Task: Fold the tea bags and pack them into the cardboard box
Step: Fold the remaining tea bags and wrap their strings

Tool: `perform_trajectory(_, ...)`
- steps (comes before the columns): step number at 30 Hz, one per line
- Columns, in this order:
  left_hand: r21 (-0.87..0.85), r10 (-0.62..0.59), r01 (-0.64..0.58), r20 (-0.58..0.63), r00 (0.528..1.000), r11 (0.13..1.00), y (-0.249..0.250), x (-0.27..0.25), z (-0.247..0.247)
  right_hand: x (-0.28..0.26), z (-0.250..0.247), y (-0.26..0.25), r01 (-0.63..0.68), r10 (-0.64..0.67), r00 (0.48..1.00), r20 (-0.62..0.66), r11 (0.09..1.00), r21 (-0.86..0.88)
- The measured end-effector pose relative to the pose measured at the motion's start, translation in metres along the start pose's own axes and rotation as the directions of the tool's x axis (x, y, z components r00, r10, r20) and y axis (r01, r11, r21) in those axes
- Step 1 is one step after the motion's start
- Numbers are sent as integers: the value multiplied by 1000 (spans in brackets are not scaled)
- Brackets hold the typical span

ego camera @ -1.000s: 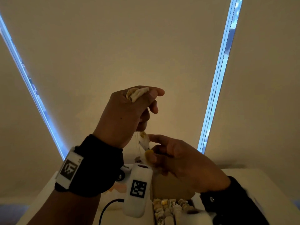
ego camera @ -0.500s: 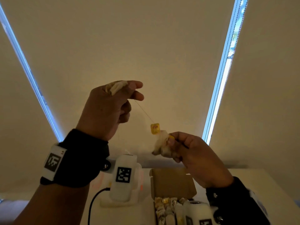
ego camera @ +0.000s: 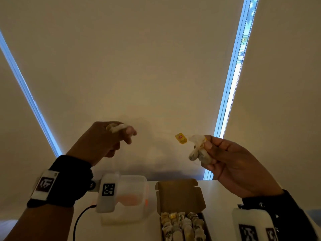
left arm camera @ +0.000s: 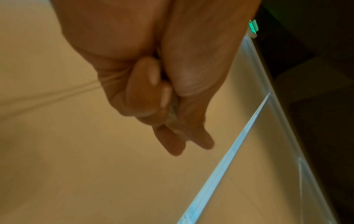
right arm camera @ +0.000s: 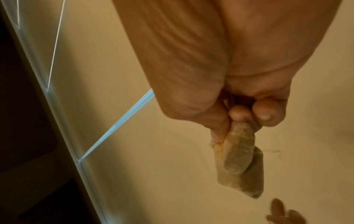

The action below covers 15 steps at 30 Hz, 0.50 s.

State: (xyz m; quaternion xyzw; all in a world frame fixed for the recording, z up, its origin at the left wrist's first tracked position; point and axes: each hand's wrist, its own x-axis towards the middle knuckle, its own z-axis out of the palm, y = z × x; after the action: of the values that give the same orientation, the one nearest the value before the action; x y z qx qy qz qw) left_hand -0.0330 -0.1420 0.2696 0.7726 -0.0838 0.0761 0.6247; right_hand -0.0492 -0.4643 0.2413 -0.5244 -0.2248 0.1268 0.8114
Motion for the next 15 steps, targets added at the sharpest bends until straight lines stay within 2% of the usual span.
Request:
perform_trajectory(3,-156,-123,132,66,990,979,-14,-1,7,4,-3,2,3,-3,1000,-18,999,40)
perform_trajectory(7,-412,-235,266,124,964,872,-30,-1,16,6,-4,1,54,-49,998,-46,992,112)
perform_trajectory(10,-414,-233,272,142,962,869,-41,-1,18,8,-6,-2,67,-61,997,-46,987,144)
perform_trajectory(15,-341,-129,193,201,971,920,-55,-3,22,17,6,-9,97,-83,993,-85,979,177)
